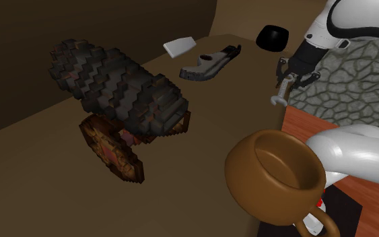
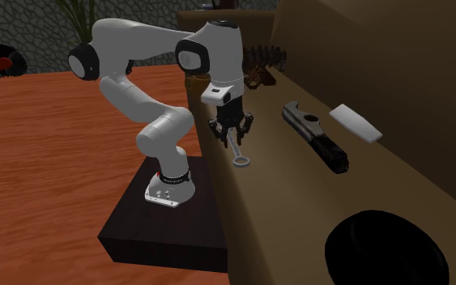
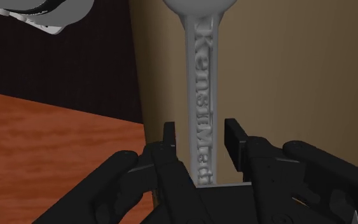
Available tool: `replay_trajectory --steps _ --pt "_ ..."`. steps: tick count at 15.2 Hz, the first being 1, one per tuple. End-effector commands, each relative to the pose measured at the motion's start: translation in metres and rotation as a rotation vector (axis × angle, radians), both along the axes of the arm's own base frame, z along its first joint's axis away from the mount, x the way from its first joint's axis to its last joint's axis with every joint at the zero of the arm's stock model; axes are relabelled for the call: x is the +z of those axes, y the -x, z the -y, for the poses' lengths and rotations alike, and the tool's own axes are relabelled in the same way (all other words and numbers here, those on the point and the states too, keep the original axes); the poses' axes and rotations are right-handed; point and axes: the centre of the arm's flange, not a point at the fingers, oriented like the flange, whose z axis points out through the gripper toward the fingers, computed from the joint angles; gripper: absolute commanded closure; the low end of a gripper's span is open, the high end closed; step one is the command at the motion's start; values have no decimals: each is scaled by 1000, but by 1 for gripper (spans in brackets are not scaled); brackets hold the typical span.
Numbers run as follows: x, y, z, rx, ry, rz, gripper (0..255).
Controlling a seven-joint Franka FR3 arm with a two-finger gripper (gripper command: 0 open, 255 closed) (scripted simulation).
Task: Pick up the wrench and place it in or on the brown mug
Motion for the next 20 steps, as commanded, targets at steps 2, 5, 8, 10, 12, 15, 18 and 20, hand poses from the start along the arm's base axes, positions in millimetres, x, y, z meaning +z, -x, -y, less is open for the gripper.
replay_trajectory --steps 2,5,8,10,12,15,18,20 --pt "10 -1 -1 2 -5 -2 255" --pt "26 -1 -1 2 -5 -2 255" --pt "42 -1 -1 2 -5 -2 255" --pt "52 -1 -1 2 -5 -2 255" --pt "63 -1 -1 2 -5 -2 255" --pt "79 -1 -1 2 -5 -2 255" --pt "94 -1 -1 2 -5 -2 255" --pt "105 -1 -1 2 -5 -2 255"
